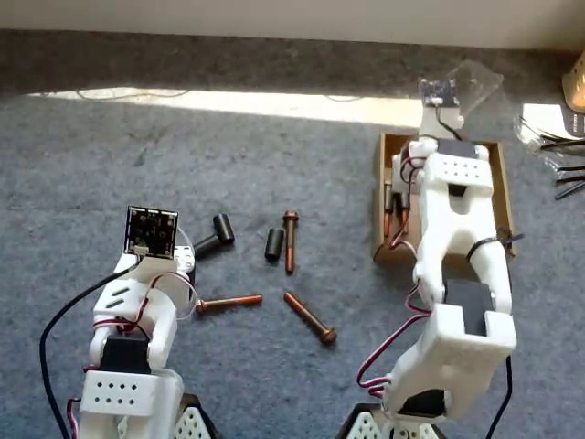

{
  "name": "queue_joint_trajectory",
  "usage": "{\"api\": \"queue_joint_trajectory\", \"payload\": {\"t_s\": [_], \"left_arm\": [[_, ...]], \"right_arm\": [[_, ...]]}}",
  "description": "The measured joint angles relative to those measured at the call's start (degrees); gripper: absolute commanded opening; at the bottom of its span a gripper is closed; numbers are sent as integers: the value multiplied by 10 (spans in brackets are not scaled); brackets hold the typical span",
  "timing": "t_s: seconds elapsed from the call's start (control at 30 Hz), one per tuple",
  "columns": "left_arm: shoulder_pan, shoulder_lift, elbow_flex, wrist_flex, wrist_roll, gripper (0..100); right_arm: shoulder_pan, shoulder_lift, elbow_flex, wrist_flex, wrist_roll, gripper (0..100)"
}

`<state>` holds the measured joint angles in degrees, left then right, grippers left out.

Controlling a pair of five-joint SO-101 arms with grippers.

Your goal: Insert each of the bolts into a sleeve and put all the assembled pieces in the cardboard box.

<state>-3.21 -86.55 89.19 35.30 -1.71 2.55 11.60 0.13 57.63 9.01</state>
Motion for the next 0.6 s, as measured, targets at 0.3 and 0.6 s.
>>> {"api": "queue_joint_trajectory", "payload": {"t_s": [0.3, 0.6], "left_arm": [[-41, -40, 0, 14, 1, 6], [-41, -163, 7, 120, 0, 6]], "right_arm": [[-76, -160, -11, 69, 0, 120], [-244, -215, -12, 149, 0, 119]]}}
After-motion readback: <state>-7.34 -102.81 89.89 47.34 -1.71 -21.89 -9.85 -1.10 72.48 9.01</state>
